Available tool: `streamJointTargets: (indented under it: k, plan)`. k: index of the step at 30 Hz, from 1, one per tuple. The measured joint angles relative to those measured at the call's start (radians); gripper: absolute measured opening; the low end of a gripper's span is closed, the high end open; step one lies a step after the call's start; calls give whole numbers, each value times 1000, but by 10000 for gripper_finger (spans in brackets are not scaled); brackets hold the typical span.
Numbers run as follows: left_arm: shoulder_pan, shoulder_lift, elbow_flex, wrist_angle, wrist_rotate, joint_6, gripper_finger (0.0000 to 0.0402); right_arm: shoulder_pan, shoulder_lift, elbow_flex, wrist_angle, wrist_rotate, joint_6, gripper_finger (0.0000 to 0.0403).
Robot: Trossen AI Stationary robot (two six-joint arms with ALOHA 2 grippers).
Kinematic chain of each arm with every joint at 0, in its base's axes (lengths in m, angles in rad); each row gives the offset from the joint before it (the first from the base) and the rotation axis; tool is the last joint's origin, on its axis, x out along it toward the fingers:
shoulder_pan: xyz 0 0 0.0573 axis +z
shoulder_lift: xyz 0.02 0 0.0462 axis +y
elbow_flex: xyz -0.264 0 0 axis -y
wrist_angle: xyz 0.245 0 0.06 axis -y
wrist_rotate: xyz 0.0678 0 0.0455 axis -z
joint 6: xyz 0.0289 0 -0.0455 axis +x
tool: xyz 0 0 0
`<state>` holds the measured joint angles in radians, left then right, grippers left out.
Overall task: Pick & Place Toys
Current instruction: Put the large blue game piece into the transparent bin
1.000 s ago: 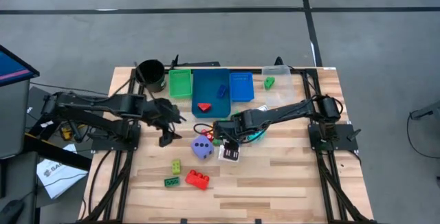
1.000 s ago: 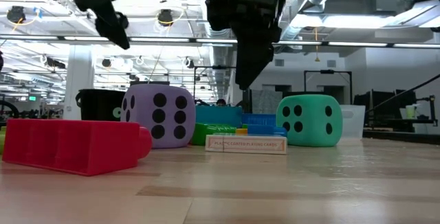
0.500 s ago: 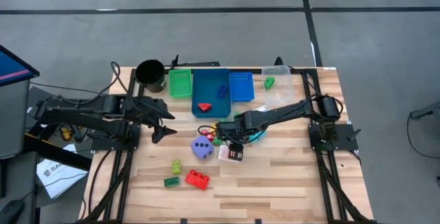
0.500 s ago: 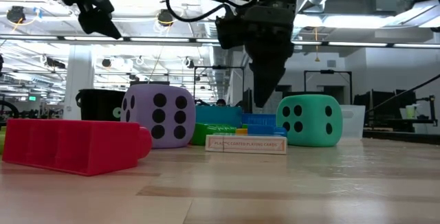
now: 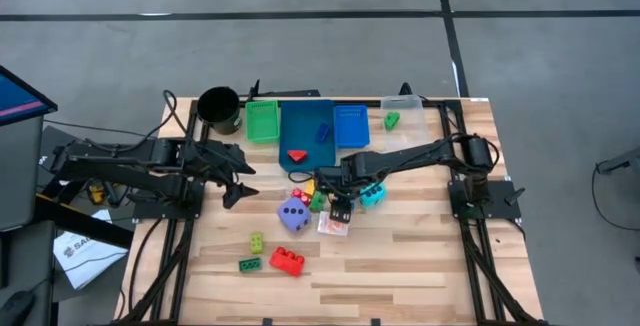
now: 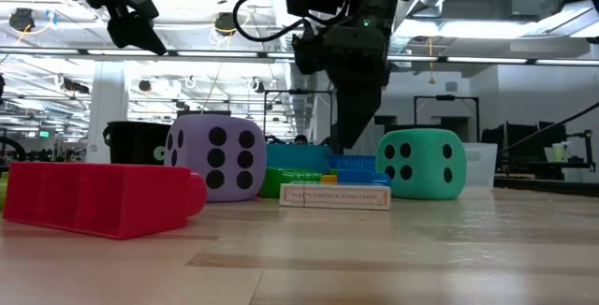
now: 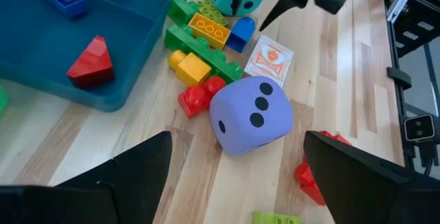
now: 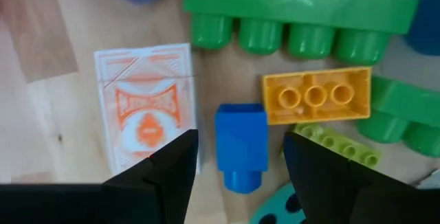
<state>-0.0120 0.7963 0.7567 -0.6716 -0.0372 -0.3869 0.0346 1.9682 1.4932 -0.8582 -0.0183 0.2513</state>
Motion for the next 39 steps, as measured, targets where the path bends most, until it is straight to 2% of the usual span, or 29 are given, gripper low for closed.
streamJointTargets:
  k: [8, 27, 39]
  plan:
    - [0, 0, 0, 0, -5, -39, 324, -2, 0, -79, 40, -34, 41, 211]
    - [0, 0, 0, 0, -33, -90, 324, 8, 0, -103, 131, -34, 3, 207]
    - [0, 0, 0, 0, -31, -116, 324, 45, 0, -169, 148, -59, 62, 198]
